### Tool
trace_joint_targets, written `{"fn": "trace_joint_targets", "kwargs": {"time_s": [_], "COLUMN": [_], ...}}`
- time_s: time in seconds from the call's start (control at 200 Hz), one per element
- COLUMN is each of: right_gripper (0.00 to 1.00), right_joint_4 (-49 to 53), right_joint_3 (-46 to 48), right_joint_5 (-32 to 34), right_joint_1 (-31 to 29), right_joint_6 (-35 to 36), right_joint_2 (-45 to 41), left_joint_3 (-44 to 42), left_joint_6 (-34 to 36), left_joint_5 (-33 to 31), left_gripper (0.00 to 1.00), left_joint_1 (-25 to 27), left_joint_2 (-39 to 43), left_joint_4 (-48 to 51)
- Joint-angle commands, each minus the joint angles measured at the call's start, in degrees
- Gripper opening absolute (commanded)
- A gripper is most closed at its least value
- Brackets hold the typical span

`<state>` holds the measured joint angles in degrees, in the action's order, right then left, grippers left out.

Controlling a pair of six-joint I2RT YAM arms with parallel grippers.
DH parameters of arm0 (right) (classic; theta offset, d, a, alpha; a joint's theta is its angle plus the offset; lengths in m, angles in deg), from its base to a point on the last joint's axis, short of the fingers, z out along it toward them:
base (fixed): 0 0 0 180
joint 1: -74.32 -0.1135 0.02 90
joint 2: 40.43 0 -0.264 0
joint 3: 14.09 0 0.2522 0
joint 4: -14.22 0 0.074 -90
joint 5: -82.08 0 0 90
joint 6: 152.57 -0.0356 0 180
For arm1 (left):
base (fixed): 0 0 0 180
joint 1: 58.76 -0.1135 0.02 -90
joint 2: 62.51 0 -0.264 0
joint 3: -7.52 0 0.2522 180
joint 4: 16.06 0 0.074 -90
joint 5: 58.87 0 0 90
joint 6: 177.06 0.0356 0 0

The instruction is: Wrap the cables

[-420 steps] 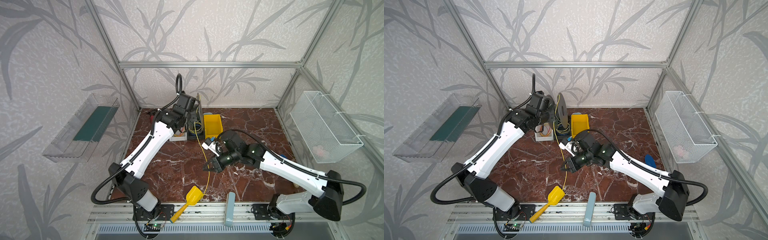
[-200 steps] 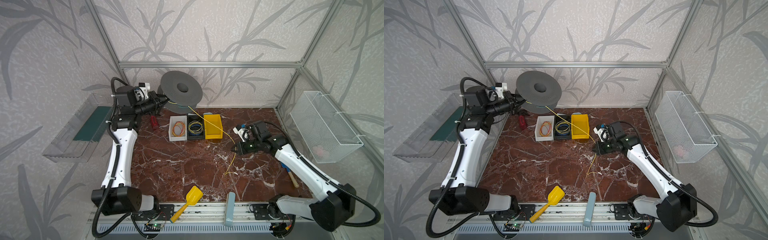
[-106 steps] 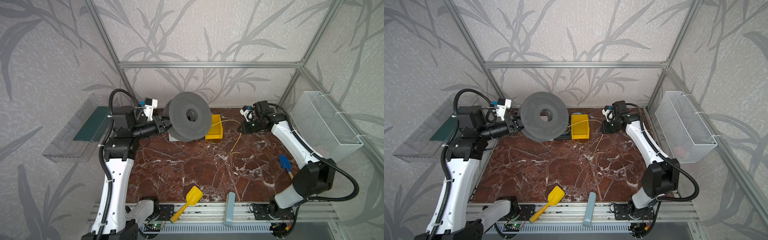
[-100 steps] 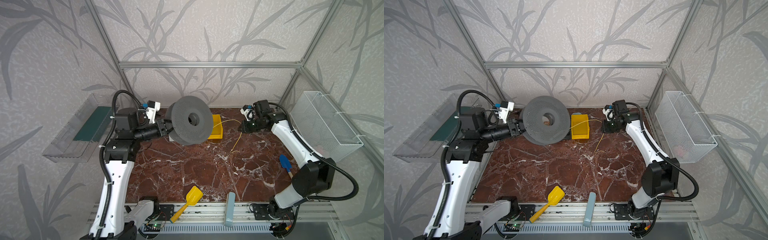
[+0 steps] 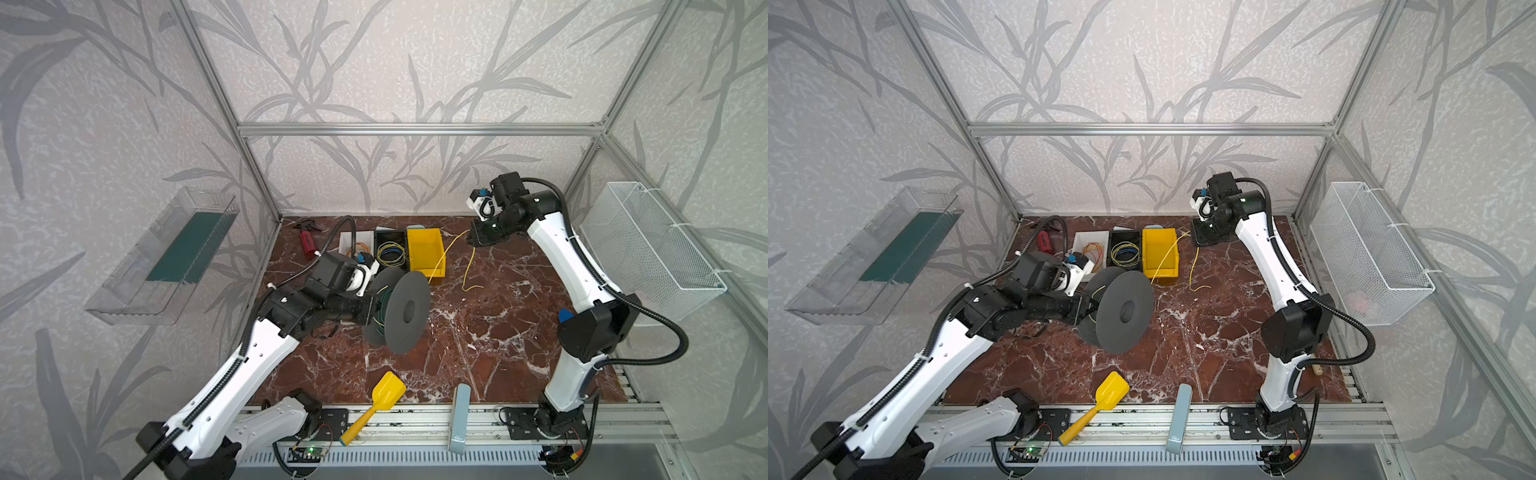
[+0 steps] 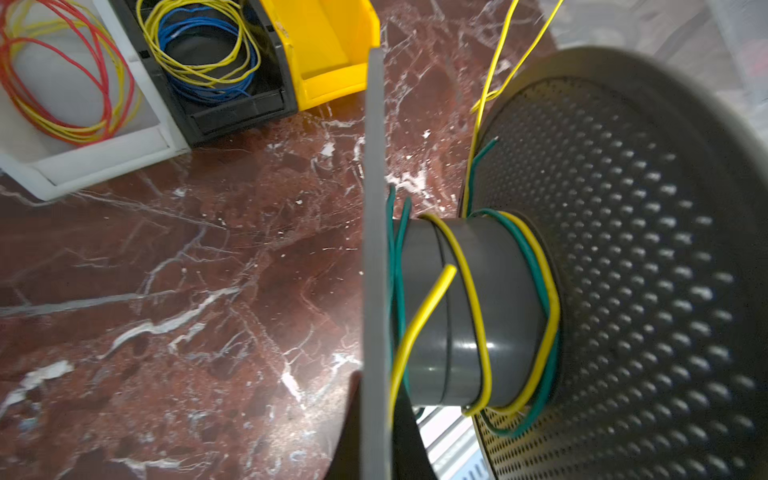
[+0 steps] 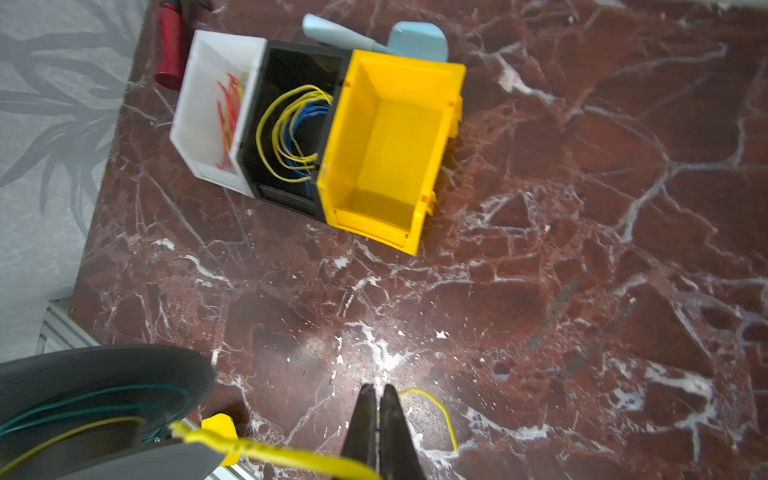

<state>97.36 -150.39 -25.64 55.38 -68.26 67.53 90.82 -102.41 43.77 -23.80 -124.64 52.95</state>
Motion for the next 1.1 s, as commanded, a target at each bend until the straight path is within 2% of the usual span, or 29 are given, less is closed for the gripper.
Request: {"fn": "trace_joint_targets", "kwargs": {"time_s": [0.0, 0.165, 0.22, 0.27, 0.325, 0.39, 0.495, 0.655, 0.825, 0.945, 1.015, 1.1], "right_gripper": [0.00, 0.00, 0.00, 0.00, 0.00, 0.00, 0.00, 0.00, 0.00, 0.00, 0.00, 0.00], "right_joint_4": [7.18, 16.66, 17.41, 18.76, 19.29, 18.73, 17.98, 14.60, 8.15, -3.67, -12.62, -18.09], "right_joint_3": [-13.67, -41.10, -44.98, -45.40, -42.17, -37.24, -35.67, -32.96, -21.39, -2.82, 9.67, 21.22], "right_joint_5": [-1.76, -11.01, -15.85, -15.42, -13.46, -14.36, -18.05, -25.40, -28.44, -27.79, -24.63, -23.16], "right_joint_1": [-1.08, -5.15, -5.79, -6.69, -8.59, -10.21, -13.24, -20.15, -24.78, -27.53, -28.91, -30.27], "right_joint_6": [-0.04, -2.33, -3.74, -3.75, -2.34, -1.48, -2.04, -4.45, -7.49, -12.64, -16.63, -19.60], "right_joint_2": [3.83, 13.47, 14.28, 13.35, 10.88, 7.77, 5.39, 3.27, -3.09, -13.53, -20.20, -25.26], "left_joint_3": [1.02, 3.06, 4.36, 5.79, 7.53, 9.73, 15.14, 24.23, 32.65, 36.66, 38.69, 40.65], "left_joint_6": [3.41, 1.93, 1.19, 0.05, -1.78, -4.40, -7.95, -11.65, -16.34, -19.54, -21.18, -23.12], "left_joint_5": [-16.65, -27.68, -30.19, -33.25, -37.15, -41.97, -44.18, -44.25, -35.78, -30.32, -27.91, -25.14], "left_gripper": [0.00, 0.00, 0.00, 0.00, 0.00, 0.00, 0.00, 0.00, 0.00, 0.00, 0.00, 0.00], "left_joint_1": [3.84, 8.40, 8.54, 8.55, 8.51, 8.06, 6.07, 4.65, -0.16, -3.97, -5.72, -7.60], "left_joint_2": [-3.74, -11.56, -13.81, -15.49, -17.19, -19.02, -23.12, -29.09, -34.35, -35.97, -36.44, -36.96], "left_joint_4": [9.08, 8.91, 8.21, 7.70, 7.73, 8.16, 8.62, 5.88, 0.82, -2.54, -3.91, -5.34]}}
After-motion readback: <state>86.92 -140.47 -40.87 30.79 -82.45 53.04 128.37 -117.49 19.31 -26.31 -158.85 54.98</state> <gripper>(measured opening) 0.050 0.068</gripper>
